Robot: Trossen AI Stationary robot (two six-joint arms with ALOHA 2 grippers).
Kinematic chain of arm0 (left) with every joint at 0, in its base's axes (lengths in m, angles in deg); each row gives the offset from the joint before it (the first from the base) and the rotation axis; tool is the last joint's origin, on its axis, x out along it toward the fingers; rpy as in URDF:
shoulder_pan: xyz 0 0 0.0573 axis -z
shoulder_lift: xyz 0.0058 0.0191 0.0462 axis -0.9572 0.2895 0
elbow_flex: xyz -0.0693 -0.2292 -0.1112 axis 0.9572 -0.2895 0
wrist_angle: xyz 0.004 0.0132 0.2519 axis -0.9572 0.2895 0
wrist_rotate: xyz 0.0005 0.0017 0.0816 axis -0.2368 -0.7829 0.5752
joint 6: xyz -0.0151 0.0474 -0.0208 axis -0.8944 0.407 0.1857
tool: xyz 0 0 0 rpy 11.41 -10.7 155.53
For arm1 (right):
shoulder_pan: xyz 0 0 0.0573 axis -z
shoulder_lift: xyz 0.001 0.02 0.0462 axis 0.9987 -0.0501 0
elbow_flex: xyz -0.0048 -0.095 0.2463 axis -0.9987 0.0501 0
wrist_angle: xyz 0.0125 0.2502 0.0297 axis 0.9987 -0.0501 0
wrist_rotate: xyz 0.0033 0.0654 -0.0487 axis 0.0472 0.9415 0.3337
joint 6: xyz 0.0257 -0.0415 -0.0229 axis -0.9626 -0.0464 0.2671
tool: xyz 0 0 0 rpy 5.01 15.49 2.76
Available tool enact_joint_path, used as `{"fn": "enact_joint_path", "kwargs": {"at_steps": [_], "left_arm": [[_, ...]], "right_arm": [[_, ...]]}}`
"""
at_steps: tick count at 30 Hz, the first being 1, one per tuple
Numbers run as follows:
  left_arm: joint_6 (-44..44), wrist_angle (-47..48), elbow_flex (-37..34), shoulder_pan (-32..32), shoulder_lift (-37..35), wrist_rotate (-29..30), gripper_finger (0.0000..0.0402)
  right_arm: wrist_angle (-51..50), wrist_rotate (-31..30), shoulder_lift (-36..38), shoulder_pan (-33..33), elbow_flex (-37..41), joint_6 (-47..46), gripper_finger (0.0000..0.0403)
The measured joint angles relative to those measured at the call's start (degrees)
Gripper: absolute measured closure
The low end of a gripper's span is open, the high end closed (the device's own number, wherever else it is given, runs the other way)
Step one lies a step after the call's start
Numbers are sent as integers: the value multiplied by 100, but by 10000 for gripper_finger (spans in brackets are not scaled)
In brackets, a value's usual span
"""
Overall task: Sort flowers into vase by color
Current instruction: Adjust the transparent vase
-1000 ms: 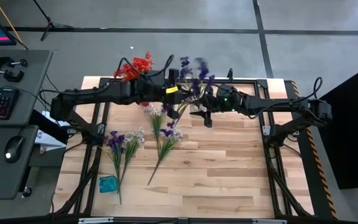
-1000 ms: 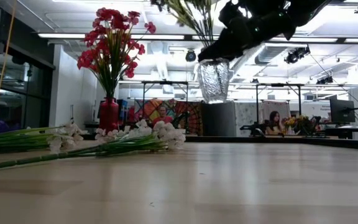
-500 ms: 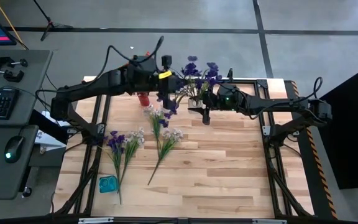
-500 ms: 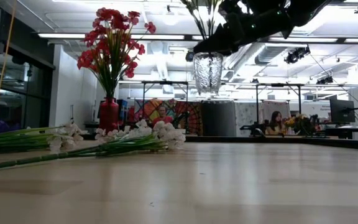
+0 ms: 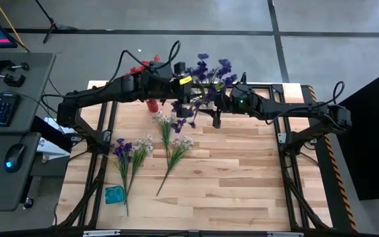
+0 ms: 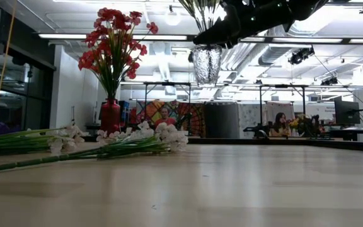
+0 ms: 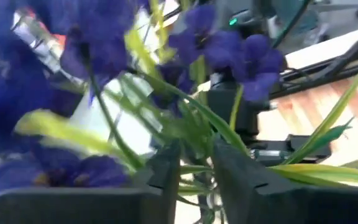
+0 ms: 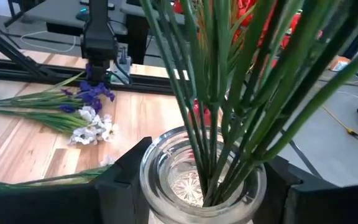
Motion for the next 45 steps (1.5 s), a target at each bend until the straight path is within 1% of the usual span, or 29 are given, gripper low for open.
{"fn": "enact_joint_path", "kwargs": {"at_steps": [3, 7, 10, 13, 17, 22, 25, 30, 33, 37, 39, 41, 43, 45], "left_arm": [[-167, 107, 153, 11, 4, 293, 276], [-564, 474, 512, 9, 2, 342, 232], [-811, 635, 793, -30, -4, 123, 208], [-986, 892, 1058, -59, -5, -140, 195], [-1075, 1357, 1348, -57, -5, -267, 190], [-1067, 2165, 1856, -79, 2, -153, 190], [-1050, 2448, 2243, -98, -2, 89, 190], [-774, 2791, 2959, -205, -6, 547, 190], [-528, 3069, 3354, -266, -7, 946, 190], [0, 2951, 3324, -278, -258, 1927, 190], [-40, 2876, 3356, -278, -401, 2361, 190], [-293, 2848, 3342, -294, -517, 2464, 190], [-607, 2900, 3342, -343, -581, 2354, 190], [-870, 2979, 3336, -377, -581, 2191, 190]], "right_arm": [[-19, -8, 0, 2, -2, 0, 234], [-85, -117, 0, 2, -2, 16, 234], [-87, -203, 0, 4, -2, 137, 234], [-92, -264, 0, 4, -2, 152, 234], [-90, -324, 0, 4, -2, 215, 234], [-90, -385, 0, 4, -2, 226, 234], [-94, -385, 0, 4, -2, 219, 234], [-135, -387, 0, 4, -2, 221, 234], [-174, -387, 0, 4, -2, 191, 234], [-209, -409, 2, 12, -2, -188, 234], [-223, -436, 2, 63, -2, -601, 234], [-232, -427, 2, 176, 7, -1059, 234], [-250, -440, 11, 326, 69, -1362, 234], [-338, -437, 11, 470, 152, -1473, 234]]}}
